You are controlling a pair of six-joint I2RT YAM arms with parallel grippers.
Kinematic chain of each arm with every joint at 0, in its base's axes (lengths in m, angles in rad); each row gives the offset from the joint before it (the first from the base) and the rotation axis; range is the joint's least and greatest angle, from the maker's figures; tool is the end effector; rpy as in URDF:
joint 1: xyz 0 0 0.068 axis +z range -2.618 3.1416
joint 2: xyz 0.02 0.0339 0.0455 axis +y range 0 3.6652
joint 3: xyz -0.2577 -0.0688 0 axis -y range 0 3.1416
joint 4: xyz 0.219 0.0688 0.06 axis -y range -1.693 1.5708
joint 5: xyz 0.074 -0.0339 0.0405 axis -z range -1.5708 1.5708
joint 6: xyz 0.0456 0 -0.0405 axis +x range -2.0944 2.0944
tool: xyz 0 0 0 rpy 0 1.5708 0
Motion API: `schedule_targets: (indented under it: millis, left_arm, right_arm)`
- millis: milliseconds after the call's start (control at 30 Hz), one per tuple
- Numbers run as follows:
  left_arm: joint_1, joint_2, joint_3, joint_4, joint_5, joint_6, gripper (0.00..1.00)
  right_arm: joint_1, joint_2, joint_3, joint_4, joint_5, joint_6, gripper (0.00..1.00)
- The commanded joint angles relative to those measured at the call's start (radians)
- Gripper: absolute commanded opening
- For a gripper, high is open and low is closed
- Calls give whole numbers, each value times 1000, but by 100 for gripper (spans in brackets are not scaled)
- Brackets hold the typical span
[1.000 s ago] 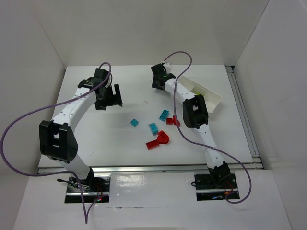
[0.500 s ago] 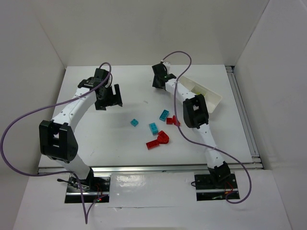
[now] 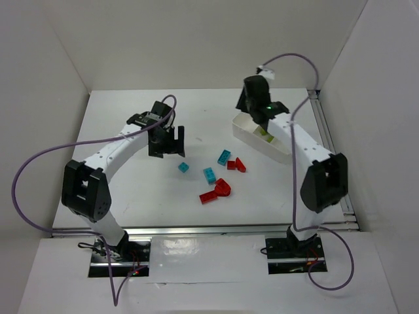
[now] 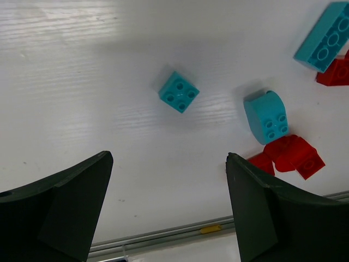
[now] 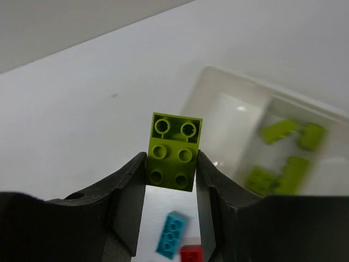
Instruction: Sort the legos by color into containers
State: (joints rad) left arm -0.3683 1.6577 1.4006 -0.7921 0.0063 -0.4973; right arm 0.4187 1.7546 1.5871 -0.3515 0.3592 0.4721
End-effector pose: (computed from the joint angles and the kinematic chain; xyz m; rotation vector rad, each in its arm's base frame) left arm 0.3069 -0.1187 0.2689 -0.1689 2.6489 -0.3047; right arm 0.3668 0.1457 0.3316 0.2703 2.0405 0.1765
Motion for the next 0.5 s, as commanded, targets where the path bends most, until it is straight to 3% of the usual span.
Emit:
schedule_targets:
  millis: [0,233,467]
  left_arm:
    - [-40,51,6,2,20,17,94]
    - [-72,105,6,11,11,-70,94]
    - [-72,142,-3,20,1,-124,94]
  right_arm:
    - [-107,-65,-160,-14,72,36,21]
    - [-210,-141,-300,-50,90,57,22]
    - [-270,-93,-322,-17,38,16,28]
